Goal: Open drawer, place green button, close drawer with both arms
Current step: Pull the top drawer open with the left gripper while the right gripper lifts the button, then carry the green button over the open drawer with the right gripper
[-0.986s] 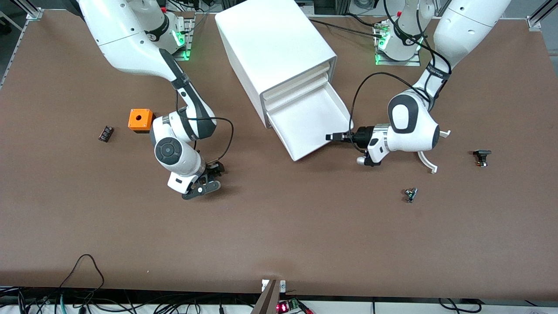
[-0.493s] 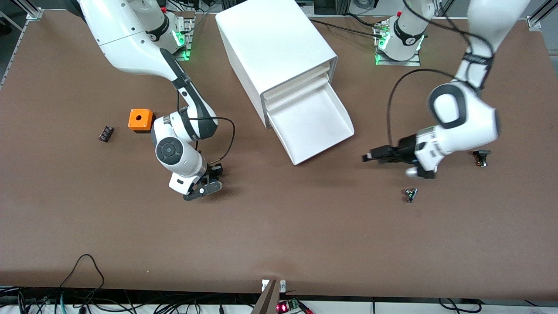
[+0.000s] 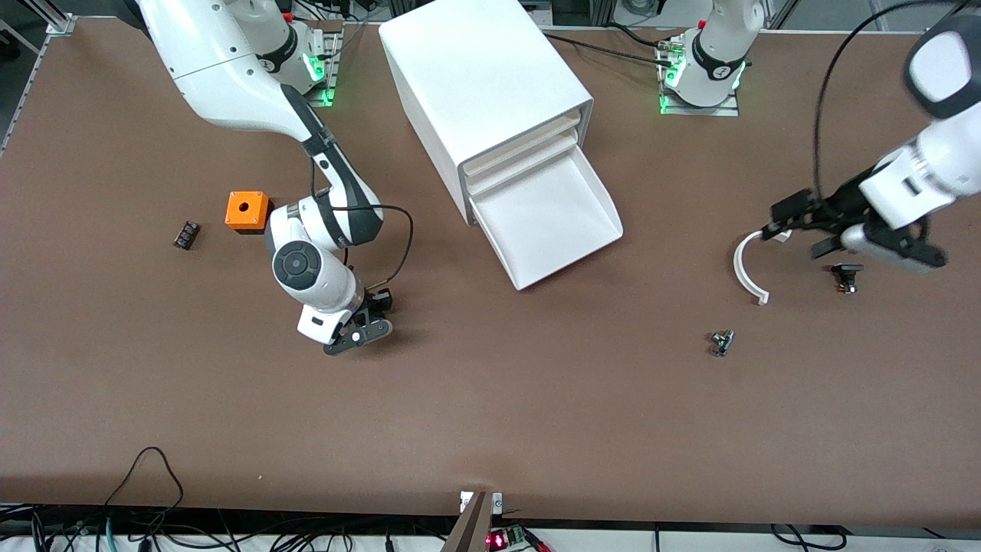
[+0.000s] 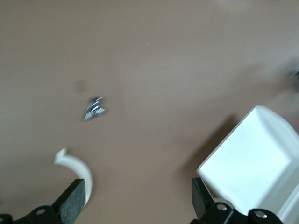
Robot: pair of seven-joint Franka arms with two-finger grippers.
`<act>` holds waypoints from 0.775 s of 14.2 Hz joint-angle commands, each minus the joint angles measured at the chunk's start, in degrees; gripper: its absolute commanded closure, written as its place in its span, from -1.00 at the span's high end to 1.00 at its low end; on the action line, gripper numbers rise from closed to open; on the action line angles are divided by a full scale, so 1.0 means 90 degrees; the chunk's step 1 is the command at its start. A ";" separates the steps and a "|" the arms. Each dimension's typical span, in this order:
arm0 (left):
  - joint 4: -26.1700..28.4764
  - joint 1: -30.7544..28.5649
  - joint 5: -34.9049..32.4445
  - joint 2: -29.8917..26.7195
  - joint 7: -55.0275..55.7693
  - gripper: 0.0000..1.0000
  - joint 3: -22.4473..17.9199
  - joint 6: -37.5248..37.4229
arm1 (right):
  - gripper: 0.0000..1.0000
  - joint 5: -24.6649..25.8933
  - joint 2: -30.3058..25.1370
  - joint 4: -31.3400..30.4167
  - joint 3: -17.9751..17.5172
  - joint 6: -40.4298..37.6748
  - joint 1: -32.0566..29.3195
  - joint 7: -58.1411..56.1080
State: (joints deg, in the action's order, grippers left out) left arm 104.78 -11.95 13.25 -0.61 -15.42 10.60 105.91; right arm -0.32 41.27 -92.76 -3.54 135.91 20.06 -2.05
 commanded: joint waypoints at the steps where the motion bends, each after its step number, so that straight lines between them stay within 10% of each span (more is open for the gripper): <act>1: -0.0762 0.0106 -0.1253 -0.0029 0.0870 1.00 0.0043 -0.1081 | -0.45 -0.0092 -0.0279 0.0209 -0.0202 -0.0266 0.0066 -0.0329; 11: -0.0842 0.0253 -0.1824 -0.0079 0.1626 1.00 0.0024 -0.1310 | -0.44 0.0006 -0.0660 0.1165 -0.0867 -0.0970 0.0817 -0.2759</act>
State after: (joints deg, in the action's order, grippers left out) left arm 98.15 -9.92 -1.53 -1.79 -1.27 10.86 94.27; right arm -0.22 35.79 -85.01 -11.24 128.62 25.75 -21.96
